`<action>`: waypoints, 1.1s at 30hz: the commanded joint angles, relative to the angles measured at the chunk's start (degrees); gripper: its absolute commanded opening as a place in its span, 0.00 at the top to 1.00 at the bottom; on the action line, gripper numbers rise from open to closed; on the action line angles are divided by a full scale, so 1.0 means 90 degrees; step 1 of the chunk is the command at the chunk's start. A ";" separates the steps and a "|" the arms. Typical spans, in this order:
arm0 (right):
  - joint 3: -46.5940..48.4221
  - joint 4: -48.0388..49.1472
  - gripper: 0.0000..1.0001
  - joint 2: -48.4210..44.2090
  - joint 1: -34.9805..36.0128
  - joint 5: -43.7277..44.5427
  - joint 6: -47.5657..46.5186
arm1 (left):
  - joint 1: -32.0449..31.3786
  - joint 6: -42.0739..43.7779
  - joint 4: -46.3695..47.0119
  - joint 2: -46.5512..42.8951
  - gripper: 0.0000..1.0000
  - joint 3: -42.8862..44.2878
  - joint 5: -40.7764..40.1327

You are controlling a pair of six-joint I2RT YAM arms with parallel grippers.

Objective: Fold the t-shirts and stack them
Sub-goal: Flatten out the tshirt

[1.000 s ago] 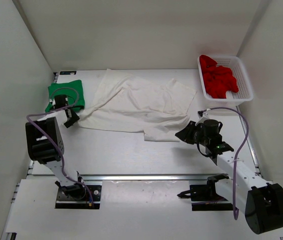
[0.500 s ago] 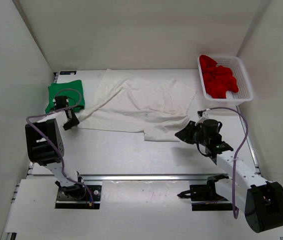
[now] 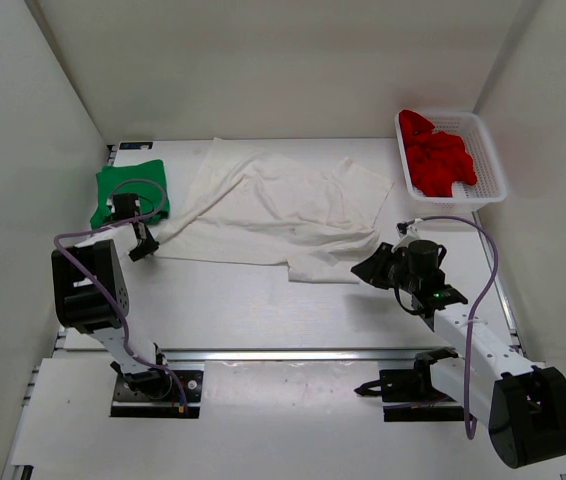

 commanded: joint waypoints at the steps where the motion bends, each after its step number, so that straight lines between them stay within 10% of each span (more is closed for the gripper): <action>1: -0.0070 0.0252 0.85 -0.0045 -0.0062 -0.0029 -0.0042 | 0.0030 -0.0059 0.0276 -0.0032 0.61 0.0028 -0.0110; 9: -0.0206 -0.0304 0.79 -0.0046 -0.0423 0.0283 -0.0013 | 0.0039 -0.0127 0.0374 -0.0227 1.00 0.0125 -0.0217; 18: 0.0095 -0.0978 0.63 0.0471 -0.0492 0.0752 -0.0081 | -0.0146 -0.0819 0.0452 -0.0452 1.00 0.0555 0.0466; 31: 0.1180 -0.0608 0.64 0.2473 -0.0316 0.0275 -0.0286 | -0.0342 -0.1191 0.0843 -0.0423 1.00 0.0506 0.1101; 33: 0.1249 -0.0375 0.76 0.2746 -0.0384 -0.0027 -0.0218 | -0.0332 -0.1181 0.0814 -0.0413 1.00 0.0554 0.1101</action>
